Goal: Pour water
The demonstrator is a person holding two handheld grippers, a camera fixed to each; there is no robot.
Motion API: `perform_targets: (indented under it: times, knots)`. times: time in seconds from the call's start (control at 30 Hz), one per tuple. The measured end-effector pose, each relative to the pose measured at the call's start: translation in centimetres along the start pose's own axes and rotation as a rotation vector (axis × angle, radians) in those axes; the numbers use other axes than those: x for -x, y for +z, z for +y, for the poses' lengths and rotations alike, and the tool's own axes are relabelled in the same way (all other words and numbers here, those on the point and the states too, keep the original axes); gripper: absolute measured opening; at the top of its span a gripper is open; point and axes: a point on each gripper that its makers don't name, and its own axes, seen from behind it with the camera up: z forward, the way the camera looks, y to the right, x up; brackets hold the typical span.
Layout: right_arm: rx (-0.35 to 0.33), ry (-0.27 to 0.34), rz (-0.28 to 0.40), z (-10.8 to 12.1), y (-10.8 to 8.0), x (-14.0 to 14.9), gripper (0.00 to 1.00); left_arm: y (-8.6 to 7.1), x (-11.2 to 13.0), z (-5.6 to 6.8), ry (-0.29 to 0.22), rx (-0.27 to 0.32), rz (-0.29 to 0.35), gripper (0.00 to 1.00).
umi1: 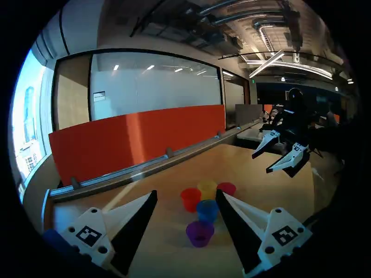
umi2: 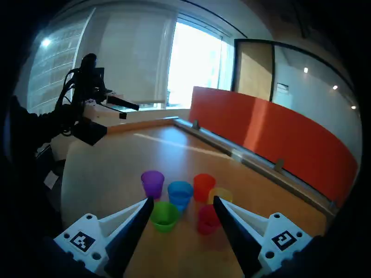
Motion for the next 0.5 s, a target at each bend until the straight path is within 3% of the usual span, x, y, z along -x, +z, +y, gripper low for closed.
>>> perform_targets:
  times: [0.17,0.5]
  knots:
    - [-0.014,-0.016,-0.030,-0.4,1.0,1.4,0.99,0.5,0.3,-0.1,0.017,0.005,-0.015,0.93]
    - [-0.056,-0.037,-0.057,-1.4,2.8,3.4,0.99,1.5,0.5,1.1,0.037,0.045,-0.027,0.94]
